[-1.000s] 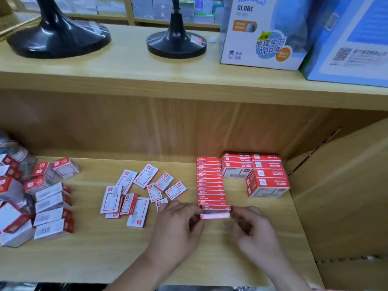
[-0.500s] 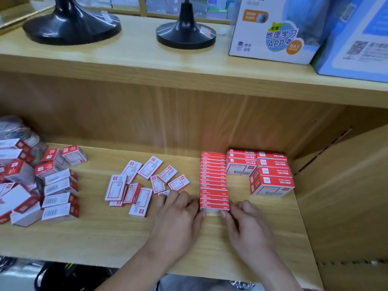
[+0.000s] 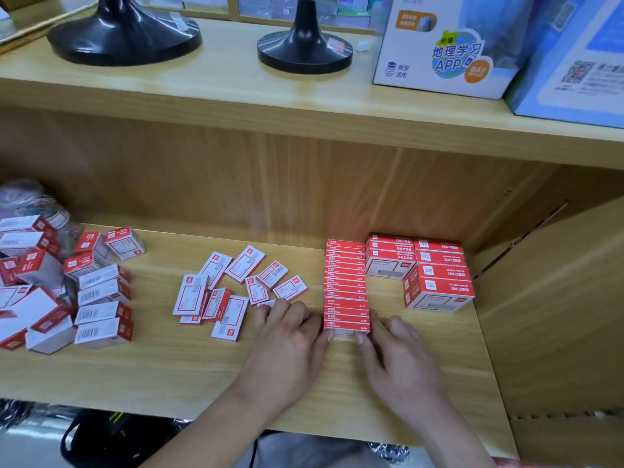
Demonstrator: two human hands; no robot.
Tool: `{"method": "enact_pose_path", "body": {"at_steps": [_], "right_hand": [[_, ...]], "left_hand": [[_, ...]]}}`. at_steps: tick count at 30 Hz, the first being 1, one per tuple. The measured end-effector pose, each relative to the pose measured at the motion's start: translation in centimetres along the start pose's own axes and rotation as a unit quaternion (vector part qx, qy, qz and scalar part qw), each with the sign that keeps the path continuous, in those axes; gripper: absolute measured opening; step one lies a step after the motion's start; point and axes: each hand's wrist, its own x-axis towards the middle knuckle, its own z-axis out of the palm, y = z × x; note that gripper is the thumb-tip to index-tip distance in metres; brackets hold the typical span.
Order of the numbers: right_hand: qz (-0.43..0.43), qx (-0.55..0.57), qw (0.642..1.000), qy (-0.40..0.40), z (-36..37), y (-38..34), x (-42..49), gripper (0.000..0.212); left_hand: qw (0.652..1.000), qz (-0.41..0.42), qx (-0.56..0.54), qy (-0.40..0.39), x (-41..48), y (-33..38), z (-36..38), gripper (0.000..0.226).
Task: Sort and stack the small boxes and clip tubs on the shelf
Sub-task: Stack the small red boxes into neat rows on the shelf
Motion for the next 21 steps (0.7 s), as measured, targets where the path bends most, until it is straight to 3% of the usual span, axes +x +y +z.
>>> {"method": "enact_pose_path", "body": {"at_steps": [5, 8, 13, 16, 19, 21], "right_hand": [[0.033, 0.174, 0.984, 0.022, -1.4, 1.1, -1.0, 0.053], [0.054, 0.204, 0.977, 0.035, -2.8, 0.3, -1.9, 0.051], [0.053, 0.169, 0.984, -0.003, -4.9, -4.1, -2.4, 0.024], [0.041, 0.127, 0.989, -0.065, -4.1, -8.1, -2.3, 0.027], [0.031, 0.078, 0.991, -0.103, -2.0, -11.3, -2.1, 0.016], [0.035, 0.017, 0.994, -0.107, -1.2, -13.0, -1.8, 0.031]], "left_hand": [[0.996, -0.017, -0.078, 0.036, -2.0, -3.3, -2.0, 0.023], [0.994, -0.041, -0.084, 0.053, -3.6, -5.8, -3.1, 0.025], [0.991, -0.07, -0.097, 0.054, -5.9, -8.2, -4.3, 0.036], [0.992, -0.059, -0.109, 0.035, -6.7, -8.9, -4.7, 0.033], [0.991, -0.052, -0.121, 0.003, -7.4, -9.9, -5.0, 0.027], [0.989, -0.042, -0.142, -0.011, -7.8, -10.8, -5.4, 0.028]]}}
